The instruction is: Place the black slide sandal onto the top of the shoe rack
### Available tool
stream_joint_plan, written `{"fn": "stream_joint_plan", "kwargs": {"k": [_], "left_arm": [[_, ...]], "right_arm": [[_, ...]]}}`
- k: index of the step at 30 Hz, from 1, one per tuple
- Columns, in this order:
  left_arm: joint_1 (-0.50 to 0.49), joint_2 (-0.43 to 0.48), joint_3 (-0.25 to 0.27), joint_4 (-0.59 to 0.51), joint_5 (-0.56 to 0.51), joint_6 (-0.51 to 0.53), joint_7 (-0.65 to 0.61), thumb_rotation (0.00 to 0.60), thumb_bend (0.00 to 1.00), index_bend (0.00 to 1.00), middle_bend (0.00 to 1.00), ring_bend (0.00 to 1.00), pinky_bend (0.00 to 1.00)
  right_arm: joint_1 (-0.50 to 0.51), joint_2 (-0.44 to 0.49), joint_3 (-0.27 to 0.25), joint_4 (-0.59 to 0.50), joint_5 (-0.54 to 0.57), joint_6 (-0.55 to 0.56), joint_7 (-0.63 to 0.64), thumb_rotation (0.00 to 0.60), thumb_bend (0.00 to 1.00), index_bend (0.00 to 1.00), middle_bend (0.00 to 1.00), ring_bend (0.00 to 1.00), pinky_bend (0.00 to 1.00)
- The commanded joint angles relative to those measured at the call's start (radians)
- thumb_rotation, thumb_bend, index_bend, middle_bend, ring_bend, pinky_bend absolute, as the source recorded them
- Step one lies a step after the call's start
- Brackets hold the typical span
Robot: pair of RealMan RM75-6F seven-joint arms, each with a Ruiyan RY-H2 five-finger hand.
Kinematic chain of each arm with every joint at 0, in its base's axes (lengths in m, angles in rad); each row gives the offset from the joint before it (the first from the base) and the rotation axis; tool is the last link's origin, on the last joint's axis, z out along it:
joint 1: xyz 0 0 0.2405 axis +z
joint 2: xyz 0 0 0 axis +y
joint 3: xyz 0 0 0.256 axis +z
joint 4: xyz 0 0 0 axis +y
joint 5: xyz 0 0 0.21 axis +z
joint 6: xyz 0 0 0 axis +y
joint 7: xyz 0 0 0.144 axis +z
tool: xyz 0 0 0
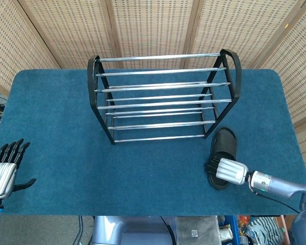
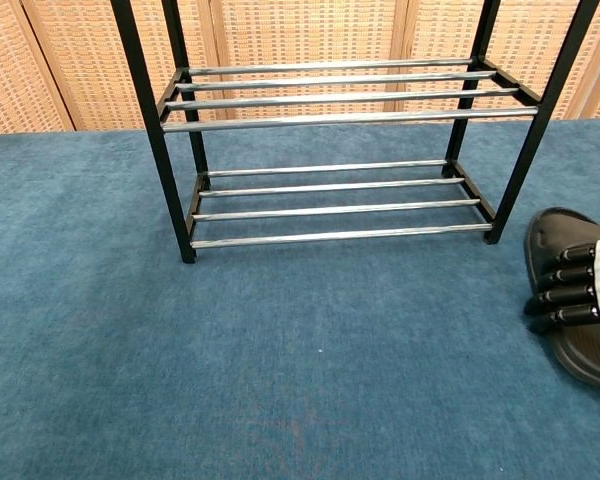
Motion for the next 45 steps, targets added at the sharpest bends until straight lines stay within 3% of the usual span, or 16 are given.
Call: {"fn": "stream_joint_plan", "kwargs": {"k": [1, 14, 18, 22, 27, 31, 41, 45], "left_arm": [[0.0, 0.001, 0.001, -0.001, 0.0, -0.001, -0.001, 0.6, 0.0, 0.0, 0.0, 0.0, 0.0], [0.002, 0.01, 0.009, -0.006, 0.02, 0.01, -0.019, 0.6, 0.0, 0.0, 0.0, 0.0, 0.0], [0.004, 0.012, 0.013, -0.006, 0.028, 0.014, -0.024, 0.6, 0.0, 0.0, 0.0, 0.0, 0.0], [0.006, 0.015, 0.015, -0.007, 0.035, 0.023, -0.033, 0.6, 0.0, 0.0, 0.0, 0.0, 0.0], [0.007, 0.018, 0.015, -0.006, 0.037, 0.024, -0.039, 0.6, 0.0, 0.0, 0.0, 0.0, 0.0], [0.007, 0.021, 0.014, -0.005, 0.033, 0.024, -0.047, 0.6, 0.0, 0.0, 0.0, 0.0, 0.0], [0.002, 0.024, 0.009, -0.001, 0.019, 0.012, -0.055, 0.6, 0.0, 0.0, 0.0, 0.0, 0.0], [0.0, 0.022, 0.01, -0.001, 0.018, 0.008, -0.049, 0.6, 0.0, 0.0, 0.0, 0.0, 0.0]], "right_arm": [[-0.017, -0.008, -0.006, 0.03, 0.006, 0.053, -0.007, 0.6, 0.67, 0.52, 0.48, 0.32, 0.32], [-0.067, 0.058, 0.003, 0.007, 0.023, 0.308, -0.074, 0.6, 0.7, 0.53, 0.49, 0.33, 0.33], [-0.058, 0.099, -0.007, -0.049, -0.004, 0.402, -0.121, 0.6, 0.7, 0.53, 0.49, 0.33, 0.33], [-0.023, 0.176, -0.039, -0.213, -0.072, 0.459, -0.215, 0.6, 0.7, 0.53, 0.49, 0.33, 0.33], [0.047, 0.263, -0.07, -0.457, -0.178, 0.425, -0.358, 0.6, 0.7, 0.53, 0.48, 0.33, 0.34], [0.102, 0.324, -0.06, -0.619, -0.225, 0.365, -0.434, 0.6, 0.7, 0.53, 0.48, 0.33, 0.34], [0.226, 0.497, 0.057, -0.866, -0.214, 0.248, -0.499, 0.6, 0.7, 0.53, 0.48, 0.33, 0.34], [0.261, 0.541, 0.101, -0.899, -0.171, 0.203, -0.468, 0.6, 0.7, 0.53, 0.48, 0.33, 0.34]]}}
